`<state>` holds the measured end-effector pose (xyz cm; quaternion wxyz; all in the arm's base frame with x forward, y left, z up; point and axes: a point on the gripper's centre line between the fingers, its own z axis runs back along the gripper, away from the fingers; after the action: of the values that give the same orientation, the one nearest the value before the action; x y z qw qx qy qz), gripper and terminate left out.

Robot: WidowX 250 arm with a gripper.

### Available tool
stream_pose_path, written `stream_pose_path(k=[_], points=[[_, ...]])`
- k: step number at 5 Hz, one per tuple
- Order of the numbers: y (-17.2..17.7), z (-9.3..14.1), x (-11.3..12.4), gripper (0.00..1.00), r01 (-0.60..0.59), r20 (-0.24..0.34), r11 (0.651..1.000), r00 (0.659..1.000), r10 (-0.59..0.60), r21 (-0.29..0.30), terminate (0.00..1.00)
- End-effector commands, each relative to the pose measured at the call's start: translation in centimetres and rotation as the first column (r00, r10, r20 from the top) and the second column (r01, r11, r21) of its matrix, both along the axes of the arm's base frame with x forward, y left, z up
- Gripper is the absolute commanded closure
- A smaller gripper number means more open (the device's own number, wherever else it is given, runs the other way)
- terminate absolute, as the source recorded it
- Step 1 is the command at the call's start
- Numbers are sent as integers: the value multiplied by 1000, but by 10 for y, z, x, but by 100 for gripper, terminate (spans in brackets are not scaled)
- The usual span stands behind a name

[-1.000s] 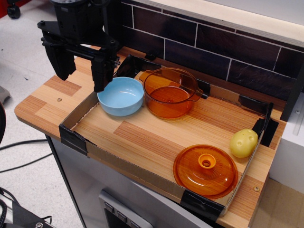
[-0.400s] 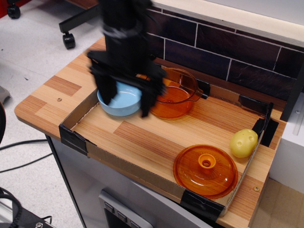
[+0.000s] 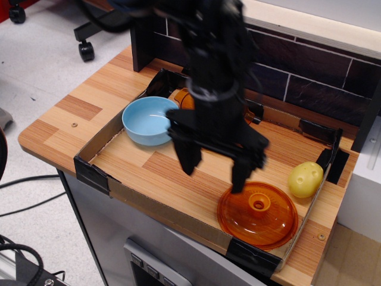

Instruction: Put lid on pot

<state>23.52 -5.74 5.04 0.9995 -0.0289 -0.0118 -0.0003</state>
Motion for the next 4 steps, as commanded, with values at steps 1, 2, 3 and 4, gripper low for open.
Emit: stream_pose_path(k=[1, 2, 3, 4], points=[[-25, -12, 22, 0, -37, 54, 999, 998, 37, 9, 0], [-29, -17, 21, 0, -28, 63, 999, 998, 27, 23, 0], [-32, -16, 19, 0, -26, 63, 1000, 998, 25, 11, 0], [-37, -18, 19, 0, -28, 61, 1000, 998, 27, 13, 0]])
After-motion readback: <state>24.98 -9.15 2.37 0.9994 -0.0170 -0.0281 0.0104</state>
